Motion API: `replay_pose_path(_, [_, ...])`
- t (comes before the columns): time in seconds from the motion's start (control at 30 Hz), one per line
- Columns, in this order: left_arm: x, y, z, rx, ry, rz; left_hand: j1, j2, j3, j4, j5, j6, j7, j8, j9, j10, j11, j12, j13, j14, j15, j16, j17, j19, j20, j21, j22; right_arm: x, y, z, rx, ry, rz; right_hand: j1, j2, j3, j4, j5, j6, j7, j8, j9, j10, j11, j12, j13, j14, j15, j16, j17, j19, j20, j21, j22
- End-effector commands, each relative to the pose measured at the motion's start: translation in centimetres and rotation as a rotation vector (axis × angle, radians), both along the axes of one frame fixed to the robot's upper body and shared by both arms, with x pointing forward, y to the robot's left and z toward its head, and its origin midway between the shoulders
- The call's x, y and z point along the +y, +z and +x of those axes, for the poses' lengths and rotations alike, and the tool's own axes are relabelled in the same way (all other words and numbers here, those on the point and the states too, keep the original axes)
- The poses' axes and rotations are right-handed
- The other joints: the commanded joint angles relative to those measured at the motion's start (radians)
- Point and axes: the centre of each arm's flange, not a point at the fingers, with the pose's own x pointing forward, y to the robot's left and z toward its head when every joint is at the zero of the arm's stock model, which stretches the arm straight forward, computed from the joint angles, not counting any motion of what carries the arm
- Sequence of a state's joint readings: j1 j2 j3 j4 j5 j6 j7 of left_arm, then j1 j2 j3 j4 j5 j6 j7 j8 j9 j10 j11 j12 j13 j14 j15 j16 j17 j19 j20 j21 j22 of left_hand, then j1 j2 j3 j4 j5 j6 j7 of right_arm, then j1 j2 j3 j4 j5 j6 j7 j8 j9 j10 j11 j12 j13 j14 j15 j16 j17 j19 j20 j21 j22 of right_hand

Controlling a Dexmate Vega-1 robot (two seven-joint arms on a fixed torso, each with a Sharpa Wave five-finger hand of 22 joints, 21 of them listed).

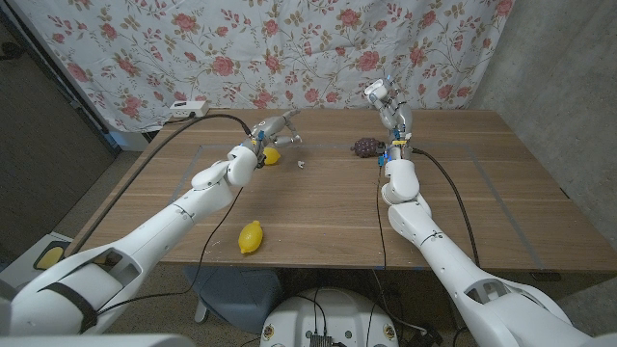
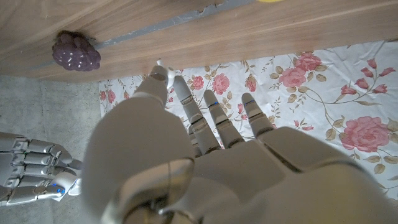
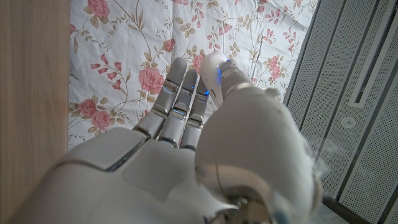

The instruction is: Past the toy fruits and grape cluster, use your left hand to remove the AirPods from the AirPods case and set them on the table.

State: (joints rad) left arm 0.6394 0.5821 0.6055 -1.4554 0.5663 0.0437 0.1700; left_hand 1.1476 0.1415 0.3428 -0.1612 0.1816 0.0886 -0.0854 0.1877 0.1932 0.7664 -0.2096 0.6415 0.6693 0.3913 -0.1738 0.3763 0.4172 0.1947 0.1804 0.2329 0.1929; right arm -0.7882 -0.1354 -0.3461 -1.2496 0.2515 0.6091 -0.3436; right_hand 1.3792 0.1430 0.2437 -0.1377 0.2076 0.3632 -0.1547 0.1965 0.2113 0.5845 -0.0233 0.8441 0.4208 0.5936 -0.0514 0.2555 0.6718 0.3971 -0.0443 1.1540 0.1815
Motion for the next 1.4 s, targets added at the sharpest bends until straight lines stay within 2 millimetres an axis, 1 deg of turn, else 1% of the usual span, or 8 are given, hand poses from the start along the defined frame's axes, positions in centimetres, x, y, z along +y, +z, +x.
replay_pose_path(0.03, [0.4,-0.8,0.9,0.015,0.069,0.11,0.007,0.007,0.004,0.0,0.005,-0.011,-0.001,-0.005,0.001,0.001,-0.01,0.002,0.0,0.017,-0.017,-0.001,0.003,0.005,0.001,0.005,0.004,0.0,0.0,-0.1,-0.003,0.0,0.007,0.018,0.026,0.002,-0.003,0.006,0.006,0.004,0.005,0.002,0.095,-0.095,0.075,0.009,0.0,-0.185,0.0,0.002,-0.001,-0.172,0.007,0.002])
replay_pose_path(0.37, [0.0,-1.1,0.3,-0.05,0.093,0.226,0.008,0.006,0.001,0.001,0.004,-0.018,-0.002,-0.006,0.001,0.001,-0.01,0.003,-0.003,0.013,-0.018,-0.002,0.005,0.001,0.0,0.004,0.004,0.1,-0.2,-0.1,-0.001,0.005,0.014,0.018,0.025,0.002,-0.003,0.006,0.006,0.005,0.005,0.002,0.097,-0.096,0.077,0.008,0.001,-0.185,0.0,0.002,-0.002,-0.171,0.009,0.002])
replay_pose_path(0.83, [0.3,-1.5,0.3,-0.043,0.124,0.332,0.004,0.004,-0.002,0.004,0.004,-0.022,-0.003,-0.004,0.001,0.004,-0.01,0.005,-0.007,0.017,-0.025,-0.005,0.004,0.002,-0.001,0.004,0.004,0.2,-0.3,-0.3,0.0,0.014,0.015,0.017,0.026,0.003,-0.003,0.007,0.004,0.004,0.004,0.002,0.096,-0.096,0.078,0.007,0.001,-0.185,0.0,0.001,-0.004,-0.171,0.012,0.002])
replay_pose_path(0.97, [0.5,-1.9,0.4,-0.034,0.129,0.33,0.004,0.005,-0.002,0.005,0.004,-0.022,-0.003,-0.004,0.001,0.004,-0.01,0.005,-0.008,0.018,-0.024,-0.005,0.005,0.002,0.0,0.004,0.004,0.3,-0.3,-0.5,0.0,0.013,0.014,0.017,0.026,0.003,-0.003,0.008,0.004,0.004,0.004,0.002,0.096,-0.095,0.079,0.008,0.001,-0.185,0.0,0.001,-0.005,-0.171,0.013,0.001])
replay_pose_path(1.07, [0.8,-1.9,0.4,-0.056,0.084,0.316,0.003,0.005,-0.002,0.005,0.004,-0.022,-0.003,-0.003,0.001,0.003,-0.01,0.005,-0.009,0.018,-0.025,-0.006,0.004,0.002,0.0,0.004,0.004,0.3,-0.2,-0.6,-0.003,0.011,0.013,0.016,0.026,0.003,-0.003,0.008,0.004,0.004,0.004,0.002,0.095,-0.096,0.079,0.008,0.002,-0.185,0.0,0.001,-0.005,-0.171,0.013,0.001])
replay_pose_path(1.17, [0.7,-1.9,0.6,-0.03,0.115,0.351,0.004,0.003,-0.002,0.004,0.005,-0.01,-0.007,0.002,0.001,0.005,-0.01,0.006,-0.01,0.025,-0.028,-0.006,0.003,0.003,0.0,0.004,0.004,0.3,-0.1,-0.6,-0.004,0.012,0.013,0.016,0.026,0.003,-0.003,0.008,0.004,0.005,0.004,0.002,0.095,-0.097,0.079,0.008,0.002,-0.185,0.0,0.001,-0.006,-0.17,0.014,0.001])
replay_pose_path(1.2, [0.7,-2.0,0.6,-0.041,0.112,0.339,0.004,-0.001,-0.004,0.003,0.005,-0.004,-0.018,0.005,0.001,0.01,-0.009,0.007,-0.012,0.029,-0.03,-0.006,0.002,0.005,-0.008,0.005,0.004,0.3,-0.1,-0.7,-0.004,0.012,0.011,0.016,0.025,0.003,-0.003,0.008,0.005,0.004,0.004,0.002,0.095,-0.097,0.079,0.008,0.001,-0.185,0.0,0.001,-0.006,-0.17,0.014,0.001])
replay_pose_path(1.4, [0.6,-2.0,0.7,-0.033,0.114,0.365,-0.002,-0.004,-0.005,0.005,0.007,-0.003,-0.024,0.005,0.001,0.015,-0.009,0.008,-0.018,0.03,-0.027,-0.013,-0.004,0.003,-0.01,0.004,0.003,0.4,-0.1,-0.7,-0.005,0.013,0.01,0.015,0.025,0.003,-0.002,0.009,0.005,0.005,0.004,0.002,0.096,-0.097,0.08,0.007,0.002,-0.185,0.0,0.0,-0.008,-0.17,0.015,0.001])
